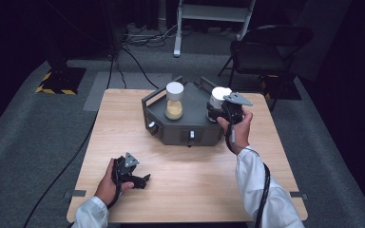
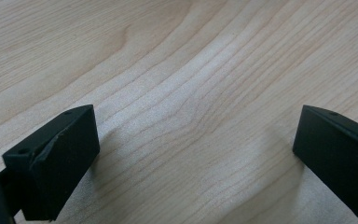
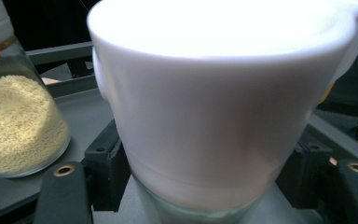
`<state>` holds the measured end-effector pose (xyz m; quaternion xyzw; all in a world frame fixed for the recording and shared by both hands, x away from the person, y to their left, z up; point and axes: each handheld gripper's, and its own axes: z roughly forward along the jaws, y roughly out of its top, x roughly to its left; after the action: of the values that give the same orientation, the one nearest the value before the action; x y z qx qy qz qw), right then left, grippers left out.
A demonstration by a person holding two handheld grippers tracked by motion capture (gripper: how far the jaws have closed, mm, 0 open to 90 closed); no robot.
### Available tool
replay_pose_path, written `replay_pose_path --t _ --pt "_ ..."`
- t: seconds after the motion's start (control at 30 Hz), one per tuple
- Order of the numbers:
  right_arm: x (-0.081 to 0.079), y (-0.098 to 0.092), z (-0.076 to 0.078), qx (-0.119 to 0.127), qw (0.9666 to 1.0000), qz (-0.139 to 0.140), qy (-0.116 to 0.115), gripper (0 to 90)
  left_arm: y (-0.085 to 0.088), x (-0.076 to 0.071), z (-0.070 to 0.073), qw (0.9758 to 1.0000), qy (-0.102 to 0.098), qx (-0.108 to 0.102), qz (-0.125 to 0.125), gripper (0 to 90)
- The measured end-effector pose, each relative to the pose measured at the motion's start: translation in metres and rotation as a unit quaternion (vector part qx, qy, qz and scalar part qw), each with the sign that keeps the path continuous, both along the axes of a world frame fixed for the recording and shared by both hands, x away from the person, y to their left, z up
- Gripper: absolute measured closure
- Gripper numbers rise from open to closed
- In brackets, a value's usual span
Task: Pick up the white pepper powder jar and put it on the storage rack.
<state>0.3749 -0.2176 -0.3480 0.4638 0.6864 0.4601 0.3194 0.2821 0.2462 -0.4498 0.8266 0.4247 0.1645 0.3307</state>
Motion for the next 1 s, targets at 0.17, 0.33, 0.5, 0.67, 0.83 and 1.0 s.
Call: replay_pose_path --t 0.17,0.33,0.5,0.67,0.83,1.0 --pt "-0.0015 -0.0006 -0.0042 0.006 1.0000 -0.003 -0.006 29.8 0.0000 0.0000 0.0000 1.0000 0.000 0.000 0.000 0.1" --pt "-0.0029 0.0019 -0.0066 -0.003 0.9999 -0.001 -0.014 29.7 -0.0001 -0.0001 -0.0001 1.0000 0.000 0.000 0.000 0.1" --pt "-0.0027 0.0009 -0.0078 0.001 0.9999 -0.002 -0.014 29.7 -0.0001 -0.0001 0.0000 1.0000 0.000 0.000 0.000 0.1" --pt "-0.0018 -0.0011 -0.0079 0.004 0.9999 -0.001 -0.013 29.6 -0.0001 -0.0001 0.0000 1.0000 0.000 0.000 0.000 0.1" --pt "-0.0013 -0.0026 -0.0081 0.004 0.9999 0.001 -0.013 29.1 -0.0001 -0.0001 0.0000 1.0000 0.000 0.000 0.000 0.1" --pt "-0.0012 -0.0027 -0.0071 0.001 0.9999 0.000 -0.013 25.6 -0.0001 -0.0001 0.0000 1.0000 0.000 0.000 0.000 0.1"
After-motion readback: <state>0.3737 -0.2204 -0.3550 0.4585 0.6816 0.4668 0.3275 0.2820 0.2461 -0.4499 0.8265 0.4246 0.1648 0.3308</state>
